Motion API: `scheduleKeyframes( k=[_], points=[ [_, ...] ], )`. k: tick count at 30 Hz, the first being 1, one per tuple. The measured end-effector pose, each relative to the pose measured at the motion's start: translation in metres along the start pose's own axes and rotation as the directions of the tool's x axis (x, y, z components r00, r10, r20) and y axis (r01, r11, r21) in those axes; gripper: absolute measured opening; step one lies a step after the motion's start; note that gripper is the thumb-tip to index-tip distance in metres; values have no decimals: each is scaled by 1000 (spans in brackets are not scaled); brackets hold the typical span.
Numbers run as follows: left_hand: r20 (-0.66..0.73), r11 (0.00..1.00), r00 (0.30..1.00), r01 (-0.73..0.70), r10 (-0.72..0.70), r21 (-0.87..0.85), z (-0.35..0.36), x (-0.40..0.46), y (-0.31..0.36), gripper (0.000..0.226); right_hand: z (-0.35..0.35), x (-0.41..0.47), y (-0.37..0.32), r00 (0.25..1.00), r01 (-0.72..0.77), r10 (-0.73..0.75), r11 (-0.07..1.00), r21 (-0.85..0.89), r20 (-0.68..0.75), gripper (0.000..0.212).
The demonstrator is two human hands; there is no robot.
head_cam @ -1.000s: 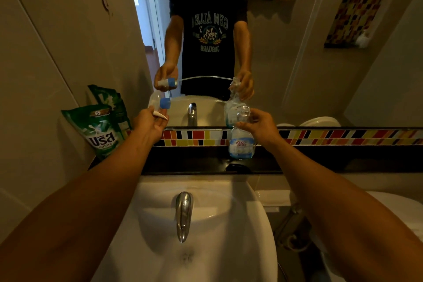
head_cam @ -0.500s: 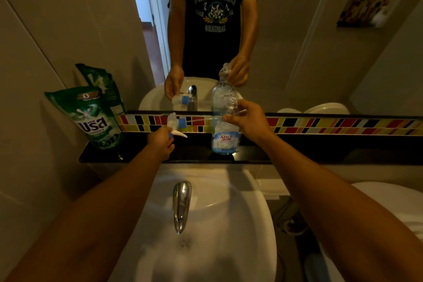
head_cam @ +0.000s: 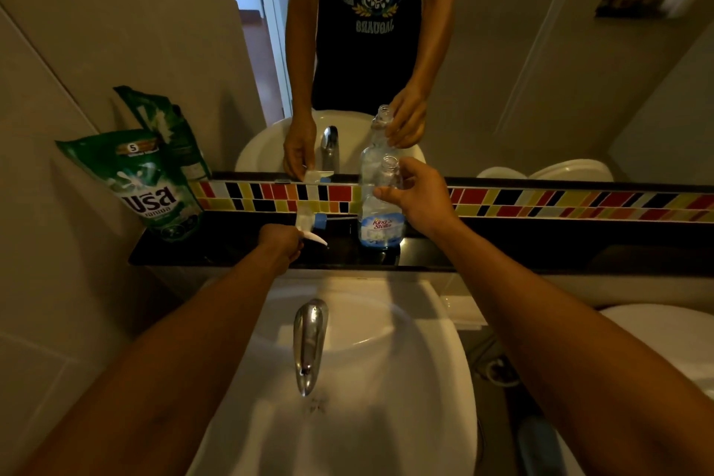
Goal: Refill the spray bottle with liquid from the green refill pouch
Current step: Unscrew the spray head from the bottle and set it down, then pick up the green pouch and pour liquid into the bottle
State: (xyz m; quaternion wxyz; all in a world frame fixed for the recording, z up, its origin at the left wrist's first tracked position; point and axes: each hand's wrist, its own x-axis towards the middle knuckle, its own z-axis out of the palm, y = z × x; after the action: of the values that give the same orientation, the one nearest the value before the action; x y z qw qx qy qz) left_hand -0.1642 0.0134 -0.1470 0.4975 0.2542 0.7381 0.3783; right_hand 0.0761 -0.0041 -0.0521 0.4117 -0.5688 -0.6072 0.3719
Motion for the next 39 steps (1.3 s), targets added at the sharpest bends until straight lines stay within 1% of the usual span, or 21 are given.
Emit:
scheduleKeyframes(
  k=[2,3,4,7,10,12,16,19,22,23,25,26,28,29,31,34,36,39],
  points=[
    [7,999,1000,16,-16,40,1,6,-1,14,1,1,1,1000,9,-9,1000,-15,-2,40],
    [14,997,1000,0,-1,77,1,10,-2,16,2,1,2,1000,19,-19,999,-28,-2,41],
    [18,991,999,-30,27,133,1,15,-5,21,3,0,4,1000,29,-29,999,-41,-2,43],
    [-22,924,987,-142,160,354,-1,19,-13,20,6,-3,13,999,41,-42,998,-52,-16,48],
    [-12,848,962,-235,273,475,0,13,-19,18,11,-5,21,997,43,-46,998,-47,-55,50],
    [-12,821,952,-256,305,510,1,12,-21,19,15,-5,25,996,45,-49,997,-54,-73,52],
    [-15,802,947,-264,321,536,0,13,-23,18,18,-5,31,995,41,-47,997,-64,-93,55],
    [-11,801,937,-291,348,524,-1,11,-26,17,19,-6,35,994,32,-39,997,-69,-104,65],
    [1,782,915,-345,403,519,-5,9,-27,17,21,-11,37,985,39,-55,994,-103,-163,76],
    [1,773,910,-353,415,527,-8,6,-26,23,21,-14,36,978,40,-64,992,-121,-200,76],
    [-5,753,899,-363,437,548,-14,-3,-22,39,23,-23,31,955,23,-54,994,-110,-291,70],
    [-11,742,894,-364,447,562,-17,-9,-20,44,24,-28,29,942,7,-37,996,-88,-335,64],
    [-30,722,873,-383,487,576,-26,-21,-14,47,27,-41,25,923,1,-22,998,-55,-384,50],
    [-43,716,864,-387,501,581,-32,-28,-11,47,29,-47,23,922,12,-31,999,-51,-387,43],
    [-70,704,851,-381,520,599,-46,-41,-4,48,35,-58,19,936,45,-66,997,-66,-346,32],
    [-106,708,847,-360,522,608,-74,-60,2,51,51,-66,12,971,96,-112,992,-83,-210,25],
    [-119,704,836,-365,535,609,-96,-70,4,50,66,-67,4,985,113,-123,990,-88,-124,25],
    [-150,719,829,-359,538,595,-133,-83,7,51,91,-66,-9,990,132,-136,985,-114,-32,34]
  ],
)
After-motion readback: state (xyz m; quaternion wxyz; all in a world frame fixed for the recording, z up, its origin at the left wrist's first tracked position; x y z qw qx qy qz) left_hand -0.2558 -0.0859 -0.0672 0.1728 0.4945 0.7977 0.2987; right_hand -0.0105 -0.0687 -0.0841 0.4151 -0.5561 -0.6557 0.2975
